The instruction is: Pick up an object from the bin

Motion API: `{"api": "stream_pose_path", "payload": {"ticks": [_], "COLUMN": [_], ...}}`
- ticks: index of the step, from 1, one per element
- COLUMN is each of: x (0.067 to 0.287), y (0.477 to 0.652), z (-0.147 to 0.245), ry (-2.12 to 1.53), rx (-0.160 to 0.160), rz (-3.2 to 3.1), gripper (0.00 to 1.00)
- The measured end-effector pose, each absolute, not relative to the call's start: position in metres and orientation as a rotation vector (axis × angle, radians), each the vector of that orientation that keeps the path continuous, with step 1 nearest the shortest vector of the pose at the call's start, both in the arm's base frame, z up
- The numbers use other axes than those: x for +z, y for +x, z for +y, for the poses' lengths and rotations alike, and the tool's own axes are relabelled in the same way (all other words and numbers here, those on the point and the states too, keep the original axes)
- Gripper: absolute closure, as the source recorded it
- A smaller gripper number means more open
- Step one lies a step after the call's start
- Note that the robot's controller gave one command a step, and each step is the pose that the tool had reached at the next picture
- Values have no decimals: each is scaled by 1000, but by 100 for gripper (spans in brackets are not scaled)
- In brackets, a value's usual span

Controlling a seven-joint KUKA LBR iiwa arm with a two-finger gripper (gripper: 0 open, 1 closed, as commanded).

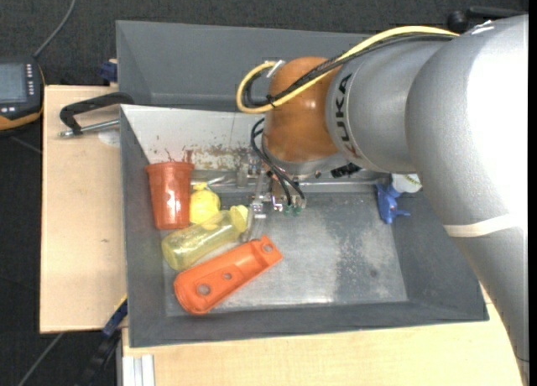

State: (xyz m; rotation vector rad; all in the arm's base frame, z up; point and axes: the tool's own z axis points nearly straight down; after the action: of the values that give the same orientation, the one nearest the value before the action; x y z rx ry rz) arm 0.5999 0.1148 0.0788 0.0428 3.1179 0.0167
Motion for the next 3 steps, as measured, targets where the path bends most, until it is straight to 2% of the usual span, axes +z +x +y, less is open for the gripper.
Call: {"api": "stream_pose_path", "payload": {"ticks": [2, 3], "x": [73, 71], "y": [527, 590], "z": [107, 143], "ry": [-90, -251], "rx": [17, 16], "rz": [3107, 3103], "gripper": [0, 100]}}
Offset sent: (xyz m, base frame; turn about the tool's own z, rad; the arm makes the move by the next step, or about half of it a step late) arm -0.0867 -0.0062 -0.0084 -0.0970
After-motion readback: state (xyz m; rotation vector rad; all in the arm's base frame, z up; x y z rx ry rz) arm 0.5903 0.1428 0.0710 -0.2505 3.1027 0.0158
